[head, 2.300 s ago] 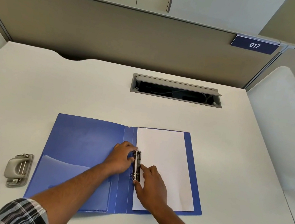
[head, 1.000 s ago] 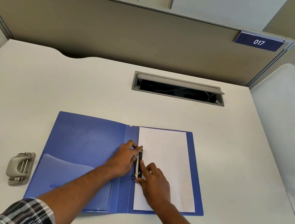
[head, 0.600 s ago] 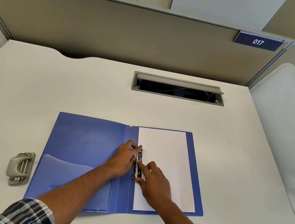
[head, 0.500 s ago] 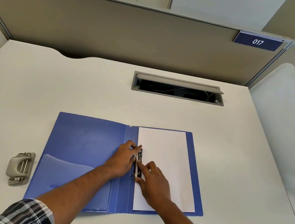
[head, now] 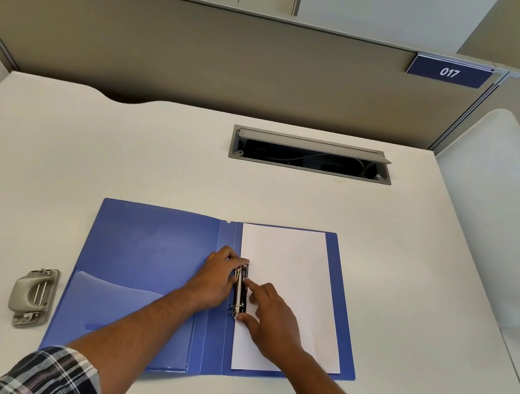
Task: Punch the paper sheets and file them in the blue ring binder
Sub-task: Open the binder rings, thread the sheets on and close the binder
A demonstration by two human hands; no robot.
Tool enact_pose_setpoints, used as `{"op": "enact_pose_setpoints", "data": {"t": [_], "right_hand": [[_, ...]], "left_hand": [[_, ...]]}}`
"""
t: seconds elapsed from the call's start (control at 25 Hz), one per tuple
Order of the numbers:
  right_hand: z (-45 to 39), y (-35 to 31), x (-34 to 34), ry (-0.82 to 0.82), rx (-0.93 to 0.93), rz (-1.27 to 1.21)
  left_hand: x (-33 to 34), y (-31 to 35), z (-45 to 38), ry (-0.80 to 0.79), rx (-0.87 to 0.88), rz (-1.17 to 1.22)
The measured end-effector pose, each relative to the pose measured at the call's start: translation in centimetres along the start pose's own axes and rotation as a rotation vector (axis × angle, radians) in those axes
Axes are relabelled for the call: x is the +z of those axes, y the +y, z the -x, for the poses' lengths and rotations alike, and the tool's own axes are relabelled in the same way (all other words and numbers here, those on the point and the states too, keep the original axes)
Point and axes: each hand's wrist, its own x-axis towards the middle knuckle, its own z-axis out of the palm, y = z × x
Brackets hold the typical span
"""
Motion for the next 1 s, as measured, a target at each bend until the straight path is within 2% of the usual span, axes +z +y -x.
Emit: {"op": "enact_pose_setpoints", "data": {"t": [0.28, 0.6, 0.84, 1.0], "right_hand": [[-0.4, 0.0, -0.1, -0.037, -0.002, 0.044], [-0.7, -0.3, -0.2, -0.048, -0.068, 0.235], [-0.9, -0.3, 0.5, -0.014, -0.082, 0.261], [-1.2, -0.2, 0.8, 0.004, -0.104, 0.259]], "left_hand": [[-0.2, 0.2, -0.2, -0.015, -0.011, 0.005], [-0.2, 0.3, -0.1, -0.008, -0.003, 0.018], [-0.1, 0.4, -0.1, -0.019, -0.050, 0.077], [-0.2, 0.7, 0.1, -0.030, -0.019, 0.074]]}}
